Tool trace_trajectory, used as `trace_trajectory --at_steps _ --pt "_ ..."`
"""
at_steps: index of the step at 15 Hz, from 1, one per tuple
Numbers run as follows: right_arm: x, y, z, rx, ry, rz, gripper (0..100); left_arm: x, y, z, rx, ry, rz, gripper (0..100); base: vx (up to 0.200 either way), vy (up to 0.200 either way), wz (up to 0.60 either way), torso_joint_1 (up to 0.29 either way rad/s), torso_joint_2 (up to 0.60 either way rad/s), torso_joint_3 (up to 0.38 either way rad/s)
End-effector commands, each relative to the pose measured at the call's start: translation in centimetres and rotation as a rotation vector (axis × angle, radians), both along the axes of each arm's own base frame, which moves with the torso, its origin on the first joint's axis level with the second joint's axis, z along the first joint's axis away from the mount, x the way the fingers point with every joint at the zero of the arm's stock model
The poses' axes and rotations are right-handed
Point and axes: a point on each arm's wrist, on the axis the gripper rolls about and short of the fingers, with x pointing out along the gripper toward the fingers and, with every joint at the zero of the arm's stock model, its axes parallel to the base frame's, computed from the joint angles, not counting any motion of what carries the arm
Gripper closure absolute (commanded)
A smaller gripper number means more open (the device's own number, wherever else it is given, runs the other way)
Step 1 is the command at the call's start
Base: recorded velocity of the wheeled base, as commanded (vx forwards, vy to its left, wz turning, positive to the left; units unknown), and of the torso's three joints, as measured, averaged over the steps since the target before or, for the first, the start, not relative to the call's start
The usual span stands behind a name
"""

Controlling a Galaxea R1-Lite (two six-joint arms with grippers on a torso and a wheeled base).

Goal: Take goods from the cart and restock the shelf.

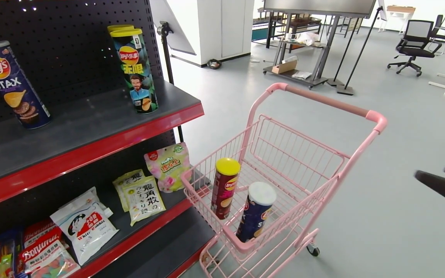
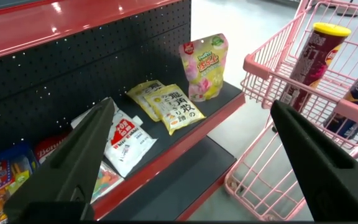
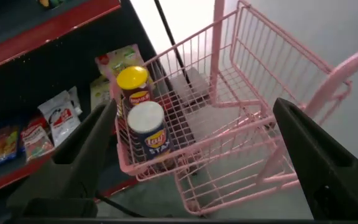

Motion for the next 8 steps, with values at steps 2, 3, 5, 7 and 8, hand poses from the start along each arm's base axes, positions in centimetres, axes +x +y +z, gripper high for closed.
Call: trace_trajectory --at_steps 2,3,5,7,8 --pt "12.9 6.7 -7.8 -0.042 0.131 0.244 0 0.0 0.0 0.0 0.0 0.001 0.001 0 0.0 0.0 0.0 0.0 0.0 0.0" --pt "13.1 7.1 -8.6 -0.045 0.142 0.259 0 0.0 0.0 0.0 0.0 0.001 0.001 0 0.0 0.0 0.0 0.0 0.0 0.0" --pt "12.7 8.3 -10.3 -0.056 0.193 0.342 0 0.0 0.0 0.0 -0.001 0.001 0.001 0 0.0 0.0 0.0 0.0 0.0 0.0" --pt "12.3 9.4 -11.9 -0.105 0.234 0.4 0 0.0 0.0 0.0 -0.001 0.001 0.001 0 0.0 0.0 0.0 0.0 0.0 0.0" --pt "12.5 9.8 -12.0 -0.11 0.237 0.412 0 0.0 0.0 0.0 0.0 0.001 0.001 0 0.0 0.0 0.0 0.0 0.0 0.0"
